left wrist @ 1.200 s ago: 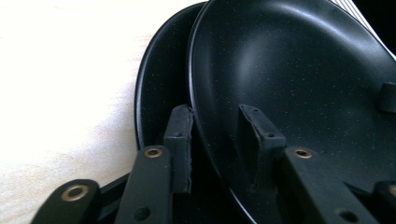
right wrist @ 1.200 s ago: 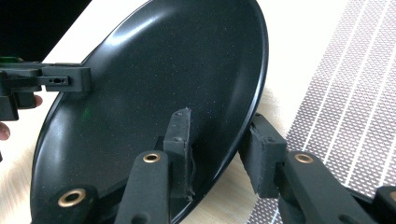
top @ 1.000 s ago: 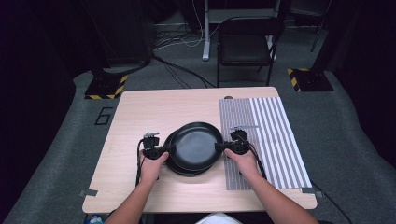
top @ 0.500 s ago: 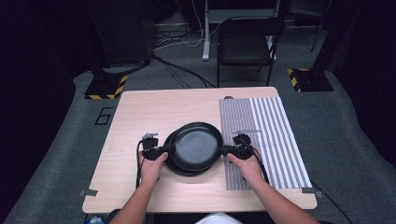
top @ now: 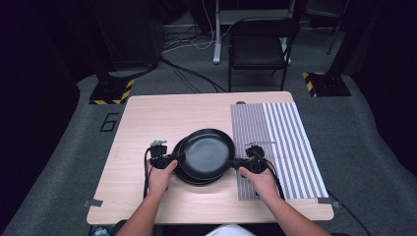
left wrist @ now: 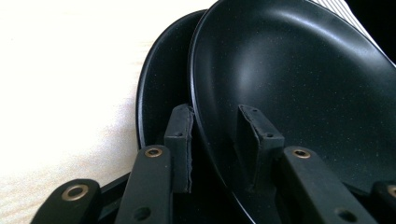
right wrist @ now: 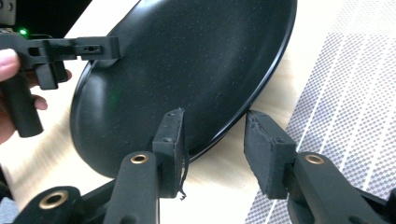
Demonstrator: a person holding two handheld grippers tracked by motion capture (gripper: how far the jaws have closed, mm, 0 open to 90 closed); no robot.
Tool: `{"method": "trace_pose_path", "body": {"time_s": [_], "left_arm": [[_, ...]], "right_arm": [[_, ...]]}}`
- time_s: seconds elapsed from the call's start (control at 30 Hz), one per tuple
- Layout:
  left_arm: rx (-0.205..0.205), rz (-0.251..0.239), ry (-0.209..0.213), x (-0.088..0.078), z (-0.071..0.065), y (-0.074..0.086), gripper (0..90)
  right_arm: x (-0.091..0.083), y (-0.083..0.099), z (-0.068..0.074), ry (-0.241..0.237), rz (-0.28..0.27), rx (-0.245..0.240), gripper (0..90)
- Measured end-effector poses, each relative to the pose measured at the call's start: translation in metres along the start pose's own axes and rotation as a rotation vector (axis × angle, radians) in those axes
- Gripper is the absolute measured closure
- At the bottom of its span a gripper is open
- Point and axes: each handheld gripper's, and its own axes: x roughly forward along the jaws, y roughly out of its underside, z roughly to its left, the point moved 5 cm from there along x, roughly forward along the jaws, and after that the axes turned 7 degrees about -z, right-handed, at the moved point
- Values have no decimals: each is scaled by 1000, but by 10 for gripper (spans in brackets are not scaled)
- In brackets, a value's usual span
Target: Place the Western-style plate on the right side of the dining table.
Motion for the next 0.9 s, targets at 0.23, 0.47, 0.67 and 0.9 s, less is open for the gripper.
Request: {"method": "trace_pose_path", "body": {"time_s": [0.23,0.47,0.67,0.9], "left_arm": [[9,-2,-8,0,-1,0,672],[13,-6,-15,0,-1,0,672],[16,-9,-22,0,-2,0,670],[3,-11,-24,0,-1,0,673]], "right_arm": [[-7,7,6,-27,-6,51,582],[-6,11,10,-46,12,77,578],[-5,8,7,-47,17,117,609],[-2,1,1,-23,12,114,634]]}}
